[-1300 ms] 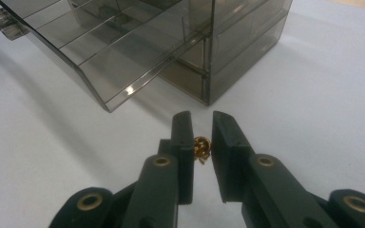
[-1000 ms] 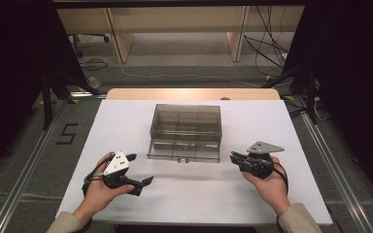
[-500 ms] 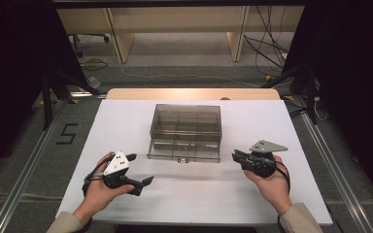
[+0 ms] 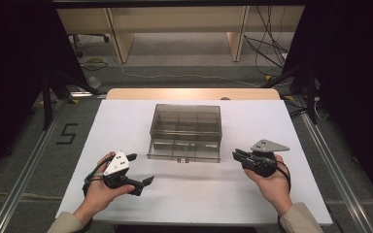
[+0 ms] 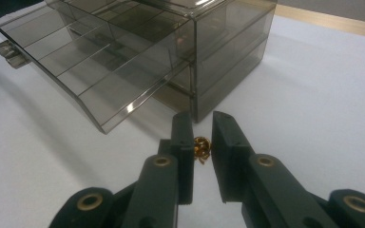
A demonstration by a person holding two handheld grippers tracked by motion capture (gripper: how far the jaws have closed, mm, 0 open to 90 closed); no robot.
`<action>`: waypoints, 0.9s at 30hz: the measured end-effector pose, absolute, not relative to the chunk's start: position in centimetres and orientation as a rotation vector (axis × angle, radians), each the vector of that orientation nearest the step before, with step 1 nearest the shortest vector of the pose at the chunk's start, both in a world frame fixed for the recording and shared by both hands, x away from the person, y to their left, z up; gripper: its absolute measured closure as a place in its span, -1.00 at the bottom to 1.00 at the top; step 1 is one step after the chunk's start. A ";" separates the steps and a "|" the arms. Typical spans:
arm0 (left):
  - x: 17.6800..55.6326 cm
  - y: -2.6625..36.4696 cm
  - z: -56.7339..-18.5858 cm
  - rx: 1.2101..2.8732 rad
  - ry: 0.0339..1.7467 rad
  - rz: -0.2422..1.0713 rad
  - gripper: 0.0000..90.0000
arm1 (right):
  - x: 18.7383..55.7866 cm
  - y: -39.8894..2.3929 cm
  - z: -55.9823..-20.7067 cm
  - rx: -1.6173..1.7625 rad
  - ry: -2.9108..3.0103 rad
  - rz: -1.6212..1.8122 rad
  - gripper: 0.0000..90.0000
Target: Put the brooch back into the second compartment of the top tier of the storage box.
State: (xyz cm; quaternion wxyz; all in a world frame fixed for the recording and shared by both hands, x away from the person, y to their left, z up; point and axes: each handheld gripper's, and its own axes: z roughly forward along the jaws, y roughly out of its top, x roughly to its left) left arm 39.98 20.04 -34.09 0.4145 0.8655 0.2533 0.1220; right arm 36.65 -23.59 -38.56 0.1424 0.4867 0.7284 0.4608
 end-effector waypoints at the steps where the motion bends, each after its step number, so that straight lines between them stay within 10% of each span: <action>1: 40.0 20.0 -34.1 2.176 0.637 0.306 -1.00 | 36.6 -23.6 -38.5 1.405 2.101 1.331 0.78; 27: 40.0 20.0 -34.1 2.176 0.634 0.308 -1.00 | 36.7 -23.4 -38.0 1.392 2.081 1.348 0.78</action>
